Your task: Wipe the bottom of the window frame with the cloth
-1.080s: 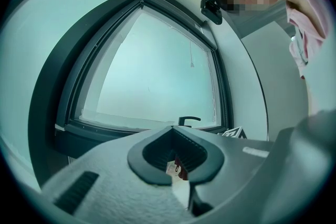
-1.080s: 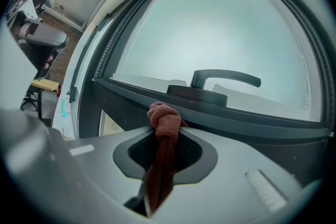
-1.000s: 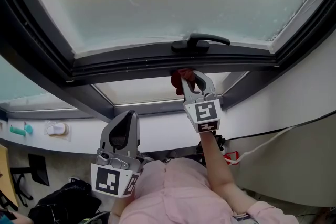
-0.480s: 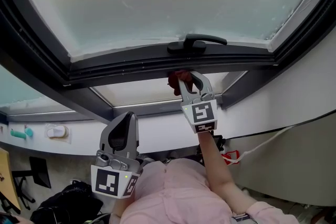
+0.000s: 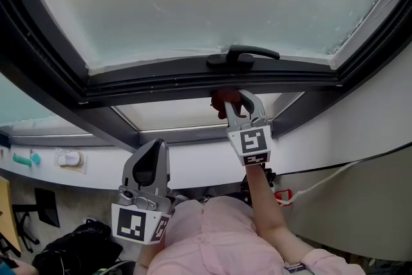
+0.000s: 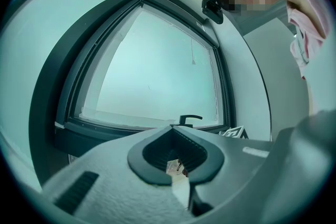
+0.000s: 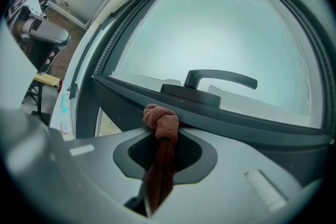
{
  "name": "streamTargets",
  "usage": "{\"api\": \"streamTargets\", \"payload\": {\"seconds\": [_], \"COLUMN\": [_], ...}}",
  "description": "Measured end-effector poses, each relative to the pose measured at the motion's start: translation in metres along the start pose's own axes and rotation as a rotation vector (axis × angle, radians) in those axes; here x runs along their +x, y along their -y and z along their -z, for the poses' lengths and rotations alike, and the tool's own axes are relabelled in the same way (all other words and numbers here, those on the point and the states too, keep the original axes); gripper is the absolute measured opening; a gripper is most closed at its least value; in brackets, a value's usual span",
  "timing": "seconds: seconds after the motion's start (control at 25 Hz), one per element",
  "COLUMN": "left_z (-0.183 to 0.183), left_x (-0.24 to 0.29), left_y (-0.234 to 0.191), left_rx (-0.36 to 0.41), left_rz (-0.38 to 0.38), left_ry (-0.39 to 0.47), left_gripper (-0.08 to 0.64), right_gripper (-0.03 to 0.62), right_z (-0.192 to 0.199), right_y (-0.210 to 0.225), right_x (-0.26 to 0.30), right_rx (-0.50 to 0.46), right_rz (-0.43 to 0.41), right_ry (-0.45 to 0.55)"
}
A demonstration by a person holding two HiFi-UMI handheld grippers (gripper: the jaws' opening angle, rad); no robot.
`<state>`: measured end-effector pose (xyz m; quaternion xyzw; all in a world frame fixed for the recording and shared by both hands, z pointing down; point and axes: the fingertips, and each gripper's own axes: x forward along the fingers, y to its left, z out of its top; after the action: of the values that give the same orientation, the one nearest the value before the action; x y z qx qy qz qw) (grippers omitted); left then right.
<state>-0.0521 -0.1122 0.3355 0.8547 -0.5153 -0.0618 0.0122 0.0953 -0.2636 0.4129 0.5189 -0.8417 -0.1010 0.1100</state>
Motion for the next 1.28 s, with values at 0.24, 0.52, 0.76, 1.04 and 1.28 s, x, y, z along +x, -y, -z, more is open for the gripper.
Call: {"api": "streamTargets", "payload": {"seconds": [0.24, 0.52, 0.76, 1.04, 1.28], "left_z": [0.000, 0.001, 0.001, 0.001, 0.003], "left_x": [0.002, 0.004, 0.006, 0.008, 0.009], "left_y": [0.005, 0.010, 0.016, 0.024, 0.030], "left_rx": [0.002, 0.006, 0.009, 0.012, 0.015], "left_rz": [-0.007, -0.012, -0.010, -0.014, -0.023], "left_ry": [0.000, -0.004, -0.005, -0.007, -0.012], "left_gripper": [-0.002, -0.002, -0.002, -0.002, -0.002], "right_gripper": [0.066, 0.066, 0.066, 0.066, 0.066], "right_z": [0.000, 0.003, 0.005, 0.007, 0.009], "right_y": [0.001, 0.011, 0.019, 0.027, 0.034], "right_x": [-0.001, -0.005, -0.009, -0.012, -0.015], "right_rx": [0.000, 0.010, 0.019, 0.013, 0.005], "right_rz": [-0.013, -0.003, 0.002, 0.000, -0.002], "right_ry": [0.007, 0.005, -0.003, -0.001, 0.010]}}
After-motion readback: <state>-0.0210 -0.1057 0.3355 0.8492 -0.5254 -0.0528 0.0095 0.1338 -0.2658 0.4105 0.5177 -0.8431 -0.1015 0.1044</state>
